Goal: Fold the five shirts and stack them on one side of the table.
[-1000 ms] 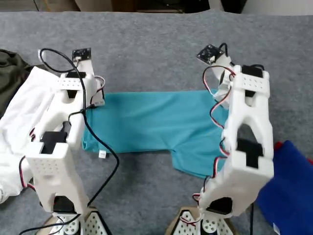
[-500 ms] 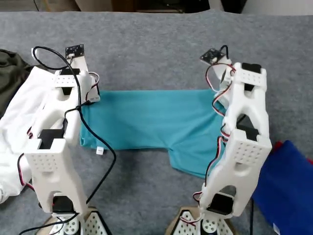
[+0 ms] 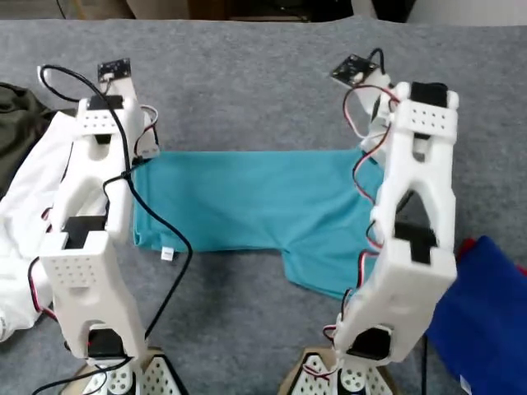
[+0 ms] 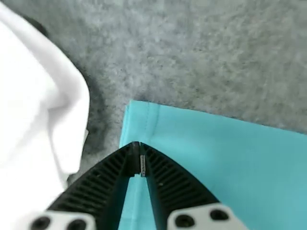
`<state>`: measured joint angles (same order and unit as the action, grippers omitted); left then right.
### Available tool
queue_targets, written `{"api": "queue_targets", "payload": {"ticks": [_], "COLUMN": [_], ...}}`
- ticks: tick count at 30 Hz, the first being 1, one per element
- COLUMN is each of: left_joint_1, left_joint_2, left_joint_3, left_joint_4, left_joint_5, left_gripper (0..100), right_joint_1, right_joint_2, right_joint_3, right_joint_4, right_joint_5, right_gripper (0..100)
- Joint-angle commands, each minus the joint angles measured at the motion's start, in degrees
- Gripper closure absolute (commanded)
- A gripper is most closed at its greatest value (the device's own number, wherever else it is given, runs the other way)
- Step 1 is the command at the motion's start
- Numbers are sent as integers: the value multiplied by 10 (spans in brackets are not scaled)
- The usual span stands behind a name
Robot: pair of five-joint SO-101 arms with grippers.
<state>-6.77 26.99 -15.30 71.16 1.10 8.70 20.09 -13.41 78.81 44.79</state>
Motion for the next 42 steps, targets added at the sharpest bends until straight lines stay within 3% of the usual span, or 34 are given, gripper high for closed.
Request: {"api": "queue_targets", "payload": {"ticks": [1, 6, 10, 21, 29, 34, 42], "left_joint_1": [-8, -18, -16, -43, -47, -46, -46], "left_joint_2": [-10, -2, 20, 87, 92, 86, 86], "left_joint_3": [-60, -55, -10, -11, -38, -41, -199], "left_joint_4": [24, -12, -81, -95, -95, -85, 63], "left_joint_5": [1, 1, 4, 4, 2, 2, -11], "left_gripper": [981, 981, 981, 981, 981, 981, 980], "right_joint_1": [-10, -7, 16, 90, 79, 77, 42], "right_joint_2": [-127, -262, -281, -120, -114, -177, -430], "right_joint_3": [113, 352, 469, 430, 375, 378, 406], "right_joint_4": [-40, -173, -319, -335, -294, -249, -152], "right_joint_5": [-17, -23, -52, -47, -40, -40, -30], "right_gripper": [993, 993, 992, 993, 993, 993, 993]}}
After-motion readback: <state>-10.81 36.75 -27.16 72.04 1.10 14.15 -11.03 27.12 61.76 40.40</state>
